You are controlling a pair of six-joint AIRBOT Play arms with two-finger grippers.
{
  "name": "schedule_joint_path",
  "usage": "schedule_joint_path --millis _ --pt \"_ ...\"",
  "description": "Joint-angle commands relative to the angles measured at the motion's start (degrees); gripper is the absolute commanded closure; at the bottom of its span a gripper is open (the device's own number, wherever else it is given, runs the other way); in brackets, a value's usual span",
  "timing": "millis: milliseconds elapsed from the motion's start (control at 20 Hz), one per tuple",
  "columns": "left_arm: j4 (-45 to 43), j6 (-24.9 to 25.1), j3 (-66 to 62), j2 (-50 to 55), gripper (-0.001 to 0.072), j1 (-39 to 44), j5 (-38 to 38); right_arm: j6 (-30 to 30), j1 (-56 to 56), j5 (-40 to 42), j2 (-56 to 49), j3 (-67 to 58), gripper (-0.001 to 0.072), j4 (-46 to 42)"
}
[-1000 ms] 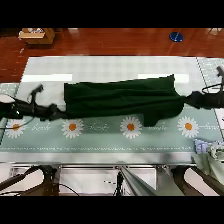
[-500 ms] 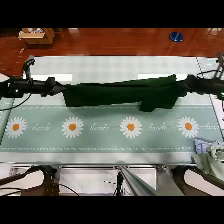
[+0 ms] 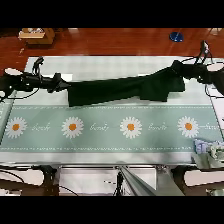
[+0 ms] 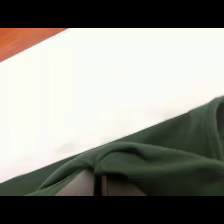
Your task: Fold the shirts.
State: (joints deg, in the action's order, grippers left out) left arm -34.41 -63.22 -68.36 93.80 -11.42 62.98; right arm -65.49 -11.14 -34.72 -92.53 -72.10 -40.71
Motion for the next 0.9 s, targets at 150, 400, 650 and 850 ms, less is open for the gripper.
schedule_joint_path --millis 150,400,650,850 --pt "-0.04 -0.07 -1.22 5.81 0.0576 0.04 0.57 -1.95 0.28 1.20 -6.62 -1.99 0.0635 0.26" --pt "-0.28 -0.63 -3.69 5.46 0.0103 -3.08 3.96 1.57 -2.21 -1.07 -0.57 -2.01 0.0263 -3.08" --pt "-0.24 -2.01 -8.76 3.06 0.0115 -10.29 10.73 -14.93 -11.89 -6.95 9.18 -2.12 0.0126 -30.34" --pt "-0.24 -1.99 -8.74 1.44 0.0114 -10.23 11.56 -9.75 -20.41 -23.21 4.26 -2.12 0.0116 -16.37"
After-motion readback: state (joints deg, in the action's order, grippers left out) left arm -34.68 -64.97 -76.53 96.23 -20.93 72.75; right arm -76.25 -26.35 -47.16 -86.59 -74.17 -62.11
